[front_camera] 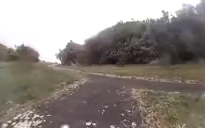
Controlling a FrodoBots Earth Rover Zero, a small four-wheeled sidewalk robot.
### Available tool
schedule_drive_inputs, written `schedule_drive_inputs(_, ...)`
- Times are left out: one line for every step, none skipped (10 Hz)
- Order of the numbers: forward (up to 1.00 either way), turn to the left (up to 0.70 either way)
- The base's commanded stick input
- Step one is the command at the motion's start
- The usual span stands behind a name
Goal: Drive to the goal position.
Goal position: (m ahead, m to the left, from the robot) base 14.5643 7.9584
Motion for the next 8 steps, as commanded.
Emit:
schedule_drive_inputs(0.00, 0.00)
schedule_drive_inputs(0.00, 0.00)
schedule_drive_inputs(0.00, 0.00)
schedule_drive_inputs(0.00, 0.00)
schedule_drive_inputs(0.00, 0.00)
schedule_drive_inputs(0.00, 0.00)
schedule_drive_inputs(0.70, -0.01)
schedule_drive_inputs(0.70, -0.16)
